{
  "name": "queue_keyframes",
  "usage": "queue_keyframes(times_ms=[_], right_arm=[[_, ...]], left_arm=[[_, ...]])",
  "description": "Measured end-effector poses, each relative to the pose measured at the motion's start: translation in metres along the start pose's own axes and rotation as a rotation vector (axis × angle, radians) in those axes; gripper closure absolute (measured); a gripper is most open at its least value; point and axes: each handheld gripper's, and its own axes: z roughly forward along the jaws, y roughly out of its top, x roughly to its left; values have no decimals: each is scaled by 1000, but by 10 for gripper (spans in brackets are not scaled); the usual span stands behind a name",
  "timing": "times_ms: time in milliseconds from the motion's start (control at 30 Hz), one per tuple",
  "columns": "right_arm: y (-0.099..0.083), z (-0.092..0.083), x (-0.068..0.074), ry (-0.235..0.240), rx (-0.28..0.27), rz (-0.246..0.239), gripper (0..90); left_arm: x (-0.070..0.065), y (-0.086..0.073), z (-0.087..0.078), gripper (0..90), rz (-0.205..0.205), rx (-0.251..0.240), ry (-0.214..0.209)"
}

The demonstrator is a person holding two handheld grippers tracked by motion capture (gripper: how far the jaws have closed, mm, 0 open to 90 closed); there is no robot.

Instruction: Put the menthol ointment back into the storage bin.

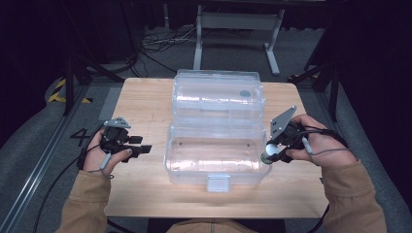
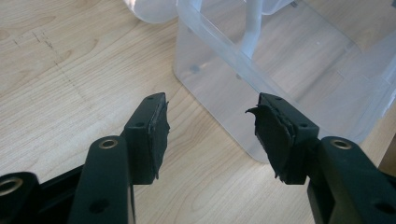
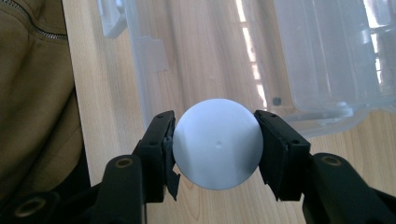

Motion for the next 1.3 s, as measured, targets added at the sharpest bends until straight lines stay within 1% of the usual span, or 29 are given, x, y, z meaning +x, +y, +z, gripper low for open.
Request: queue_keyframes(times_ms=[167, 233, 567, 600, 733, 900, 1000, 1033, 1067, 1133, 1233, 1267, 1300], right_arm=[[4, 6, -1, 15, 15, -14, 502], [5, 9, -1, 19, 16, -13, 502], [10, 32, -4, 46, 43, -8, 502], [10, 35, -4, 52, 45, -16, 502], [10, 42, -5, 58, 75, -9, 502], [9, 50, -6, 68, 99, -5, 502], [9, 55, -6, 71, 94, -12, 502], [9, 56, -5, 76, 106, -1, 502], [9, 58, -6, 75, 102, -10, 502], [9, 60, -5, 78, 114, -3, 502], [9, 65, -6, 83, 116, -10, 502], [9, 66, -6, 81, 121, -1, 502], [9, 67, -6, 82, 122, -5, 502]], left_arm=[[0, 0, 0, 447, 0, -1, 1], [0, 0, 0, 447, -1, -1, 2], [0, 0, 0, 445, -3, -3, -1], [0, 0, -1, 445, -5, -3, 0], [1, -1, -1, 445, -2, -3, 0], [1, -1, -1, 445, -3, -2, 0], [1, -1, -1, 445, -3, -2, 0], [1, -1, -1, 444, -3, -2, 0], [1, -1, -1, 444, -2, -2, 0], [1, -1, -1, 444, -2, -2, 1], [1, -1, -1, 444, -6, -1, 1], [1, -1, -1, 444, -6, -1, 1], [1, -1, -1, 444, -6, 0, 1]])
